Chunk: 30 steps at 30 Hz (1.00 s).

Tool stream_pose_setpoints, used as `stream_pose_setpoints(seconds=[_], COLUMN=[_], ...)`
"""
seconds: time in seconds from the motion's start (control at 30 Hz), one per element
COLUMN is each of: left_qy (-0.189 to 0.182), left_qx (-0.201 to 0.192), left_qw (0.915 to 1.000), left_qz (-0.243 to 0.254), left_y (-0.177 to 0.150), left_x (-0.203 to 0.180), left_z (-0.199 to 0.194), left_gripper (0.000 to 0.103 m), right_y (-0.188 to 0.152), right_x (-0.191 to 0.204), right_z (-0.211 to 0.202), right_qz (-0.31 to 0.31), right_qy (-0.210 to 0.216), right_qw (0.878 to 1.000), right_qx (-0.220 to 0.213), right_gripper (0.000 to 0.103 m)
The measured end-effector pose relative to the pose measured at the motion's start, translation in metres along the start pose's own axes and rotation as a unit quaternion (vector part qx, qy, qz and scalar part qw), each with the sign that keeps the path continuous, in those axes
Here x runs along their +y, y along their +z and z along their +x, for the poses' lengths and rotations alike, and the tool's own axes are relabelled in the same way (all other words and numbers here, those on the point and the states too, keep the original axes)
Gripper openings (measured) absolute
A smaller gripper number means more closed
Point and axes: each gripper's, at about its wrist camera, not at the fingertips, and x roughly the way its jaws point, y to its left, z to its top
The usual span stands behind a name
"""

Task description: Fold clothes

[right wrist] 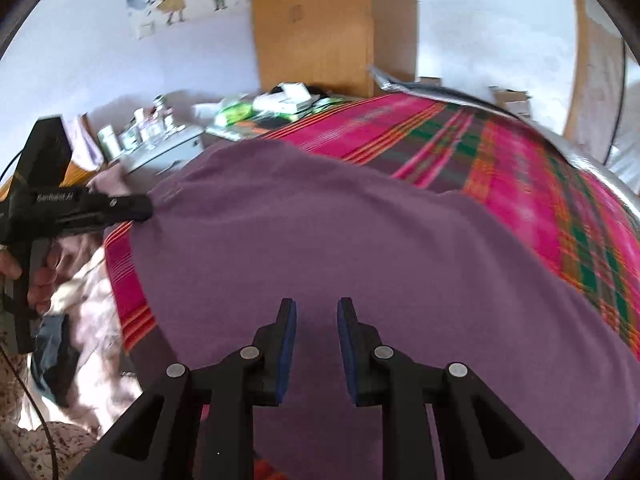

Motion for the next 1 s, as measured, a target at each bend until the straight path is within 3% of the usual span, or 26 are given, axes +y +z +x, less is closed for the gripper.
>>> stream_pose_setpoints(seconds=[0.2, 0.4, 0.57, 0.77, 1.0], left_qy=[0.031, 0.024, 0.003, -0.007, -0.019], left_qx=[-0.027, -0.03, -0.026, -0.032, -0.036], left_qw=[0.9992, 0.9987, 0.9975, 0.9954, 0.993], left_qz=[0.0, -0.035, -0.066, -0.09, -0.111], left_y=[0.006, 0.003, 0.002, 0.005, 0.006], left_x=[0.007, 0.023, 0.034, 0.041, 0.046], left_z=[-0.014, -0.021, -0.02, -0.02, -0.02], left_gripper=[0.021, 0.021, 0.021, 0.021, 0.021], right_y=[0.007, 0.027, 0.038, 0.046, 0.05], right_x=[0.036, 0.079, 0.12, 0.16, 0.174], right_z=[0.004, 0.018, 0.038, 0.053, 0.076], right_qz=[-0.052, -0.086, -0.127, -0.172, -0.182], right_qy=[0.021, 0.057, 0.089, 0.077, 0.022], right_qw=[0.998, 0.995, 0.988, 0.982, 0.983], right_qx=[0.01, -0.009, -0.018, -0.029, -0.016], right_gripper=[0.021, 0.022, 0.032, 0.034, 0.034])
